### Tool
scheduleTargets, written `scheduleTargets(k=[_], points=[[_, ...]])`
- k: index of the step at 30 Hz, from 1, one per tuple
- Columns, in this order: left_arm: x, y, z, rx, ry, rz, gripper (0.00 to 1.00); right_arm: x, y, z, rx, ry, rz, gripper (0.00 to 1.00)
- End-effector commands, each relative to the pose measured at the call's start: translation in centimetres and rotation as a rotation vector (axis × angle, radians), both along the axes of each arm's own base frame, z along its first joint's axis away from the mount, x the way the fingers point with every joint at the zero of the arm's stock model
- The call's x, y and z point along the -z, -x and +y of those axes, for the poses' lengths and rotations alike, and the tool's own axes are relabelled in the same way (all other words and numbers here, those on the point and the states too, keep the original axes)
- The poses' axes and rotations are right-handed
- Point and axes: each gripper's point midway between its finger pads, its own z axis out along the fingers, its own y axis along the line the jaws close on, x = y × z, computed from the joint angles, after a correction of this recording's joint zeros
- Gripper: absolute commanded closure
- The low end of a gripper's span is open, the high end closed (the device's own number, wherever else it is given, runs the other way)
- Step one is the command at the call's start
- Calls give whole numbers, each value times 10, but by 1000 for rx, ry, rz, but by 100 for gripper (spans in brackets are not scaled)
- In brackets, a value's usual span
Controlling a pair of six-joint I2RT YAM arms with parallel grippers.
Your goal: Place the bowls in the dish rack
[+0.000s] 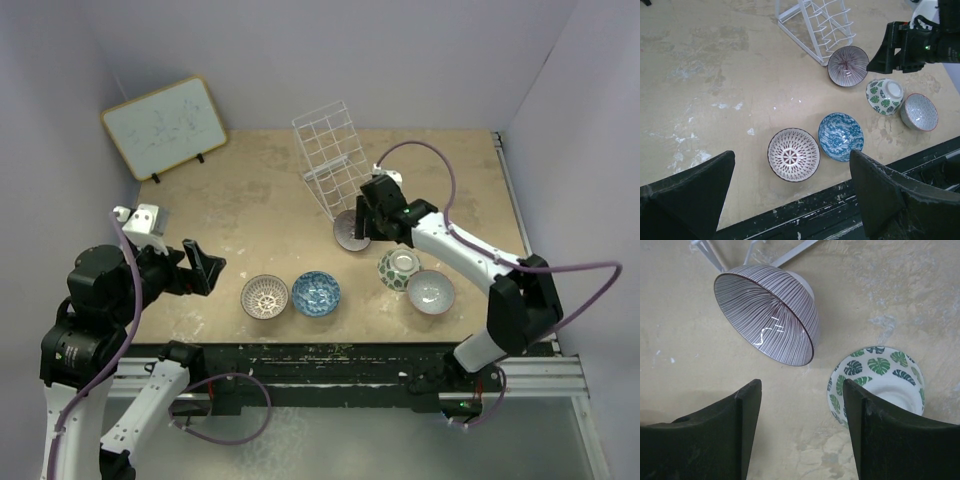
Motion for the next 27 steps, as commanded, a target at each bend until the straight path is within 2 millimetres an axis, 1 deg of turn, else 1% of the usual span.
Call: scheduleTargets(k=[1, 3, 4, 8, 10, 11, 14, 16, 19, 22, 27], points=[[-6, 1, 0, 1, 7, -25, 1, 7, -22, 5, -2, 17, -38, 34], [-5, 2, 1, -4, 2, -24, 1, 14, -30, 5, -3, 12, -32, 42], [-5, 2, 2, -8, -1, -23, 1, 18, -34, 6, -3, 7, -30, 44], [-2, 3, 4, -13, -6, -15, 1, 31, -46, 2, 4, 16, -24, 65], [-1, 4, 4, -13, -8, -13, 1, 37, -50, 2, 4, 18, -20, 68], [0, 4, 4, -15, -10, -11, 1, 41, -52, 1, 4, 20, -18, 72], [1, 5, 6, -21, -17, -9, 1, 50, -56, -1, 6, 15, -16, 78], [3, 5, 6, -22, -19, -7, 1, 56, -58, 2, -2, -4, -14, 87], [4, 4, 6, -23, -21, -3, 1, 64, -53, 12, -35, -49, 25, 100], [3, 4, 7, -25, -27, -6, 1, 61, -42, 23, -81, -114, 53, 100], [4, 3, 8, -30, -31, -6, 1, 44, -22, 33, -148, -178, 106, 100]])
